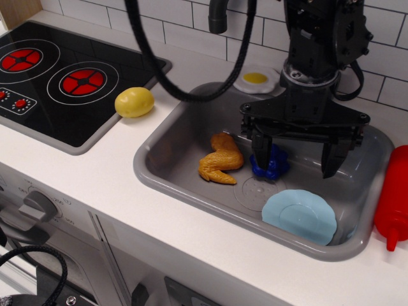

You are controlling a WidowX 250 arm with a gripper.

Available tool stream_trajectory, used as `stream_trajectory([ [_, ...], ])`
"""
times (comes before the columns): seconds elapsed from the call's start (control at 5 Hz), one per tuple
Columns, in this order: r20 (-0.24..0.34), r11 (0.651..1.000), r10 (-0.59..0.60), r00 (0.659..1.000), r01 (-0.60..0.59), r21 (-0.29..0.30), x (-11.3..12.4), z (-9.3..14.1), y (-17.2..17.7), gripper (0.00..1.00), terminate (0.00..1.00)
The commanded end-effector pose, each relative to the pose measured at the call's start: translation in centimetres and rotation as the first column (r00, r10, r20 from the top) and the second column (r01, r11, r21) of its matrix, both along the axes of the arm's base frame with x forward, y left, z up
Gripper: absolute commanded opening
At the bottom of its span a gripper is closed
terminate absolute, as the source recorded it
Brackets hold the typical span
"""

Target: Put blueberries on plate sink

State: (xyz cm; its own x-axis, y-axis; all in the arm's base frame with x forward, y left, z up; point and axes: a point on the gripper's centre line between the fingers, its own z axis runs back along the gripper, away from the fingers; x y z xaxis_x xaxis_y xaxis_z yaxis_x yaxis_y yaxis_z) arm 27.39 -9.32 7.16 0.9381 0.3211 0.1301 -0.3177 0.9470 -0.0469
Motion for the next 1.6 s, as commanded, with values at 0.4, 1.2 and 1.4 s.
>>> stream_trajectory([
  [0.4, 0.142, 0.994, 0.093, 0.985, -0.1, 0.04, 3.7, -0.6, 2.7, 1.0, 0.0],
  [1.2, 0.139, 0.979, 0.152, 0.979, -0.168, 0.112, 7.5, -4.0, 4.3, 1.0, 0.0],
  [1.4, 0.153, 0.973, 0.159, 0.975, -0.181, 0.143, 7.5, -4.5, 4.4, 1.0, 0.0],
])
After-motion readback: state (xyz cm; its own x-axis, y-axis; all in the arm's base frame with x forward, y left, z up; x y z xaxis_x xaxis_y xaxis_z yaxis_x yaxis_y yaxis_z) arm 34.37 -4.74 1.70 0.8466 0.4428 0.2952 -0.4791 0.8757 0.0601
